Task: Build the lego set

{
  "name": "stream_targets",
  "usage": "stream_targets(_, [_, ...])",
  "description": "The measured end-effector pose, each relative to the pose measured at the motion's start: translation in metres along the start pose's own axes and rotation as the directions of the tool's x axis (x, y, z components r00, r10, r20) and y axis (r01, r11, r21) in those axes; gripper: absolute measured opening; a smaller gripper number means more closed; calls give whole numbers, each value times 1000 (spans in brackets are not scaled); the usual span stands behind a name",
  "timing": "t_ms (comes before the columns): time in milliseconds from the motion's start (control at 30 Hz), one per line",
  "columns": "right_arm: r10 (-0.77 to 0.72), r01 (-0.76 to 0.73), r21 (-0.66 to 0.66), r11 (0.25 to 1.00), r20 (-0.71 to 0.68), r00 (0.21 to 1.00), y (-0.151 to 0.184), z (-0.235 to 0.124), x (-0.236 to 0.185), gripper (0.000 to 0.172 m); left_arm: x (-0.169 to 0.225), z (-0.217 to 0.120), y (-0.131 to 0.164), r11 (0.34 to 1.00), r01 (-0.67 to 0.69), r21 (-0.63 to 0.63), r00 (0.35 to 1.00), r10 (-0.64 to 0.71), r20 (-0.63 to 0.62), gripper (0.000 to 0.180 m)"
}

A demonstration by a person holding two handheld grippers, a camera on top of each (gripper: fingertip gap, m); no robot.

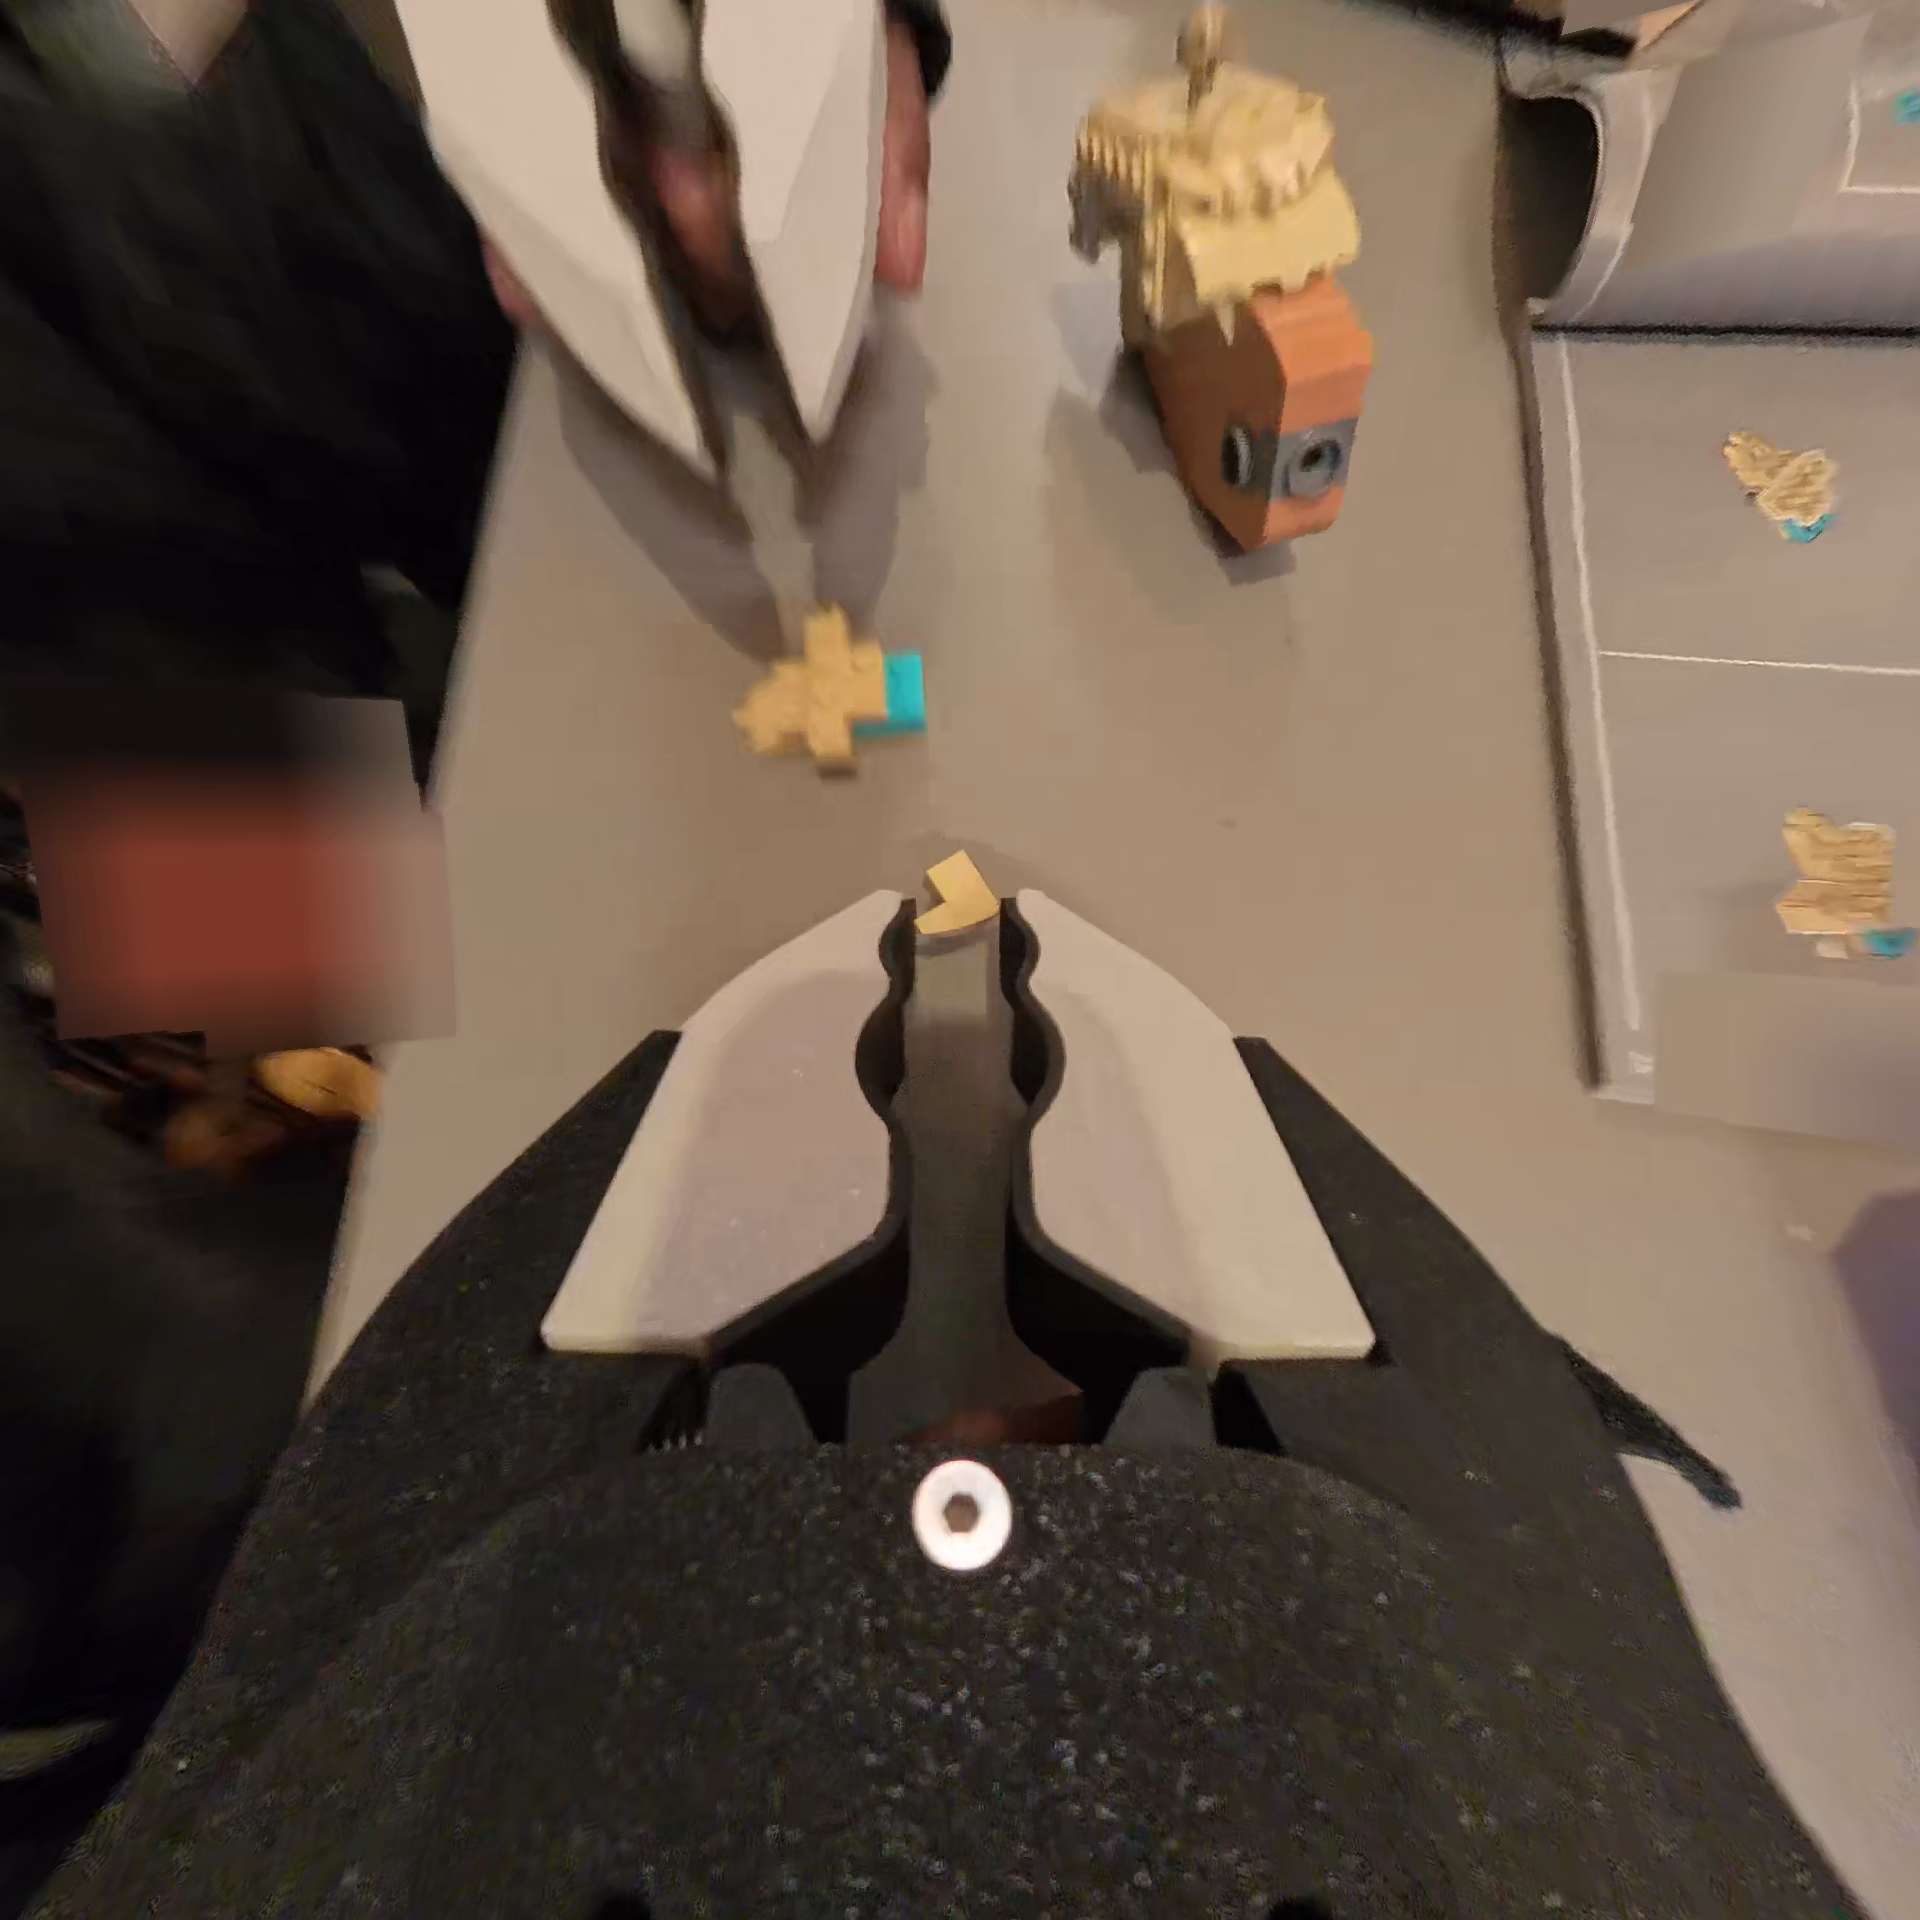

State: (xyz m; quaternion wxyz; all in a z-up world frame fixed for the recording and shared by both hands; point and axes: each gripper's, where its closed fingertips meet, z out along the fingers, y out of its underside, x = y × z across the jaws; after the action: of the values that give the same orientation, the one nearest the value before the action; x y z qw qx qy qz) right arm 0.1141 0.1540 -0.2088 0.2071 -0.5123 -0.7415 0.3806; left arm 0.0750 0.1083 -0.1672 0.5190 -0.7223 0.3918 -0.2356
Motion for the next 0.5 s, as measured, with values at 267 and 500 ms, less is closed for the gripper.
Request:
stream_targets(267, [247, -289, 98, 952, 307, 919, -46, -9, -38, 15, 18, 11, -23, 932, -361, 19, 932, 360, 37, 16])
stream_targets(500, [242, -287, 84, 954, 349, 905, -53, -2, -54, 15, 25, 22, -13, 877, -481, -18, 876, 481, 35, 12])
